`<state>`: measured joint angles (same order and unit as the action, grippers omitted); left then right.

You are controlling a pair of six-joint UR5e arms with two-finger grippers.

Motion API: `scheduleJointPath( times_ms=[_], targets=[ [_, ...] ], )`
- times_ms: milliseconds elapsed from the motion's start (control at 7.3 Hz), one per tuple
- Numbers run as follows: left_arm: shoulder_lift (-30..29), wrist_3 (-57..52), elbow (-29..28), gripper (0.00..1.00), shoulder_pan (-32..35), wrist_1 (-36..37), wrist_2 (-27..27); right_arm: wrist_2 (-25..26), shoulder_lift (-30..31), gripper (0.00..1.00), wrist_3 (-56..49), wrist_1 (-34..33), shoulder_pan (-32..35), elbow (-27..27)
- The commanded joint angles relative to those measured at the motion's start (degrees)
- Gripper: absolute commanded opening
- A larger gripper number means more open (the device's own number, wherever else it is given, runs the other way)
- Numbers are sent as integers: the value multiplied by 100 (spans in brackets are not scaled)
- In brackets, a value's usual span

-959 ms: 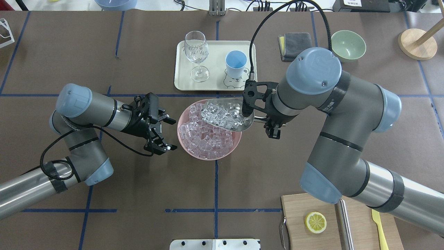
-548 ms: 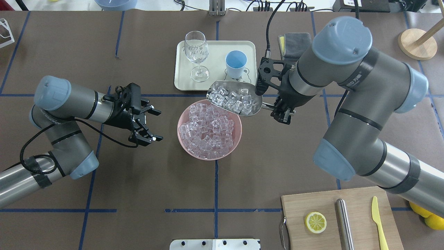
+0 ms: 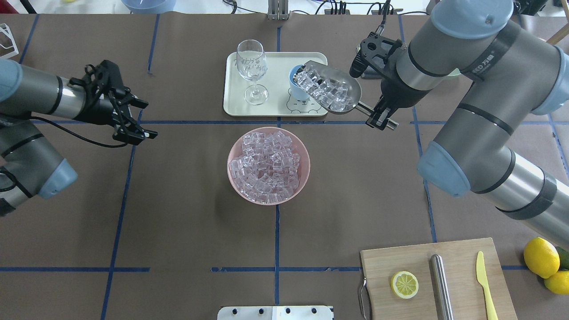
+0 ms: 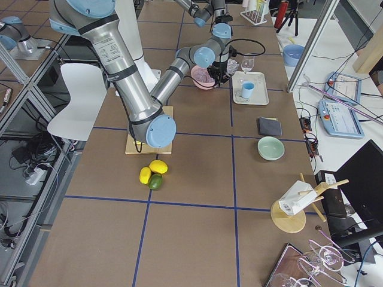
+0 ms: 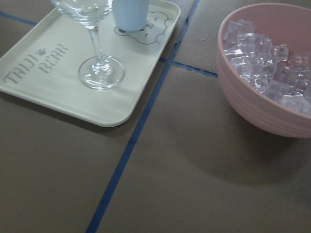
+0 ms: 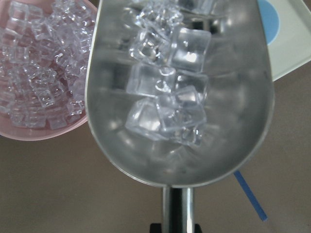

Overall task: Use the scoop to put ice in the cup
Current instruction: 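Move the ice-filled scoop over the light-blue cup with the right gripper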

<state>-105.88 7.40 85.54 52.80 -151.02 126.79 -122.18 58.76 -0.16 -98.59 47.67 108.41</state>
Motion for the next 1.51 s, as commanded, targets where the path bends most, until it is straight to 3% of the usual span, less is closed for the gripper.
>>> scheduleJointPath(
  times_ms=[0,274,822,1233,1370],
  targets=[
    [392,7,242,100,763,447,3,1,-502,0,1221,-605,172,-519],
    [638,7,891,100,1108,1203,-5,1,-726,0,1475,-688,242,-951],
    [586,16,1193,100,1863,2932,-14,-69,-1069,0,1800,-722,217,-1471],
    [639,7,1245,100,1988,3061,-23,-131,-1173,0,1809,-1264,14,-1577],
    [648,-2,1280,100,2006,3061,-23,-375,-1244,0,1809,-1450,6,-1629]
  ],
)
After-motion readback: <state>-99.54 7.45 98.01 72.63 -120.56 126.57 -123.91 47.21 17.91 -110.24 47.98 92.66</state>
